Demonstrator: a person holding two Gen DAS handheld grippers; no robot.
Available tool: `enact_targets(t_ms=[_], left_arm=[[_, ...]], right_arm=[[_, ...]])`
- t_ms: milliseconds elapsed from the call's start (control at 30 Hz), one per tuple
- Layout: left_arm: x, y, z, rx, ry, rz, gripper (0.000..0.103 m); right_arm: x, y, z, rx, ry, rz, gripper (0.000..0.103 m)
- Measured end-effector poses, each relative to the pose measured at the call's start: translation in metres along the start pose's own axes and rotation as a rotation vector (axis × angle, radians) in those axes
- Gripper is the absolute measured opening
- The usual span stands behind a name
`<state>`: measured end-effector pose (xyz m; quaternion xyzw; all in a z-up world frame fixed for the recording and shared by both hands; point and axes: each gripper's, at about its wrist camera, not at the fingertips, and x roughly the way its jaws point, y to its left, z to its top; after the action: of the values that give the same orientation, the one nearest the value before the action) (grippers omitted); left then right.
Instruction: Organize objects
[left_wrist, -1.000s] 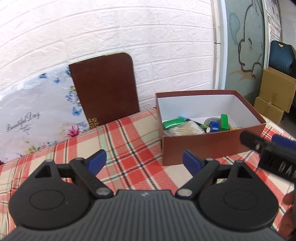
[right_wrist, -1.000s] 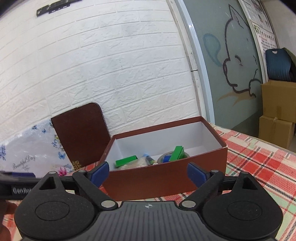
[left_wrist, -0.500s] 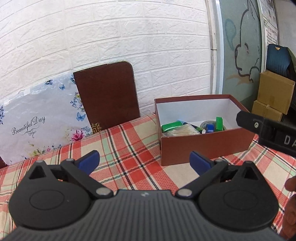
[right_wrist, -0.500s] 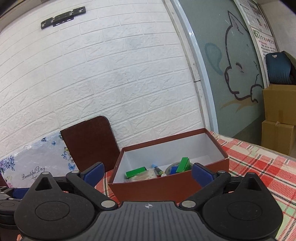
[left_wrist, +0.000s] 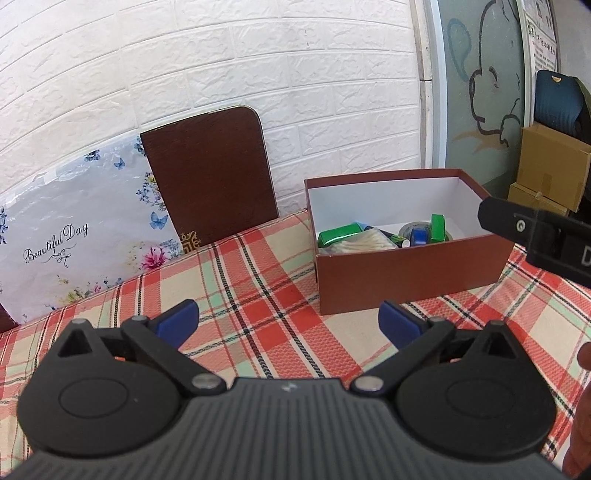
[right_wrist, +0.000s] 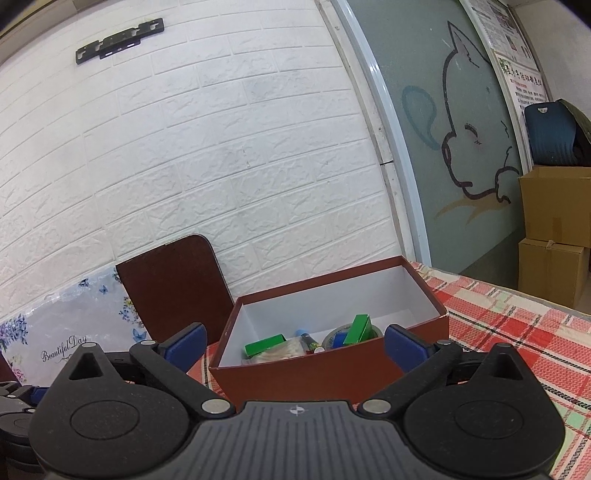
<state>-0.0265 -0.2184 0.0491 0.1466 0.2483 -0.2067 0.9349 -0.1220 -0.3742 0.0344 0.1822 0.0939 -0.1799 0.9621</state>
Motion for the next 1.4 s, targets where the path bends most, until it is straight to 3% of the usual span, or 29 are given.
enact_targets(t_ms=[767, 1100, 1400], left_arm=[[0.01, -0.004, -0.001, -0.003, 0.042, 0.01, 0.103], [0.014, -0.001, -0.002, -0.01, 0.047, 0.056, 0.103], [0.013, -0.002, -0.003, -0.006, 0.059, 0.041, 0.103]], right_arm=[[0.006, -0.003, -0.004, -0.004, 0.017, -0.003, 0.102], [0.008, -0.001, -0.007, 0.0, 0.023, -0.001, 0.102], [0.007, 0.0, -0.01, -0.008, 0.026, 0.002, 0.102]])
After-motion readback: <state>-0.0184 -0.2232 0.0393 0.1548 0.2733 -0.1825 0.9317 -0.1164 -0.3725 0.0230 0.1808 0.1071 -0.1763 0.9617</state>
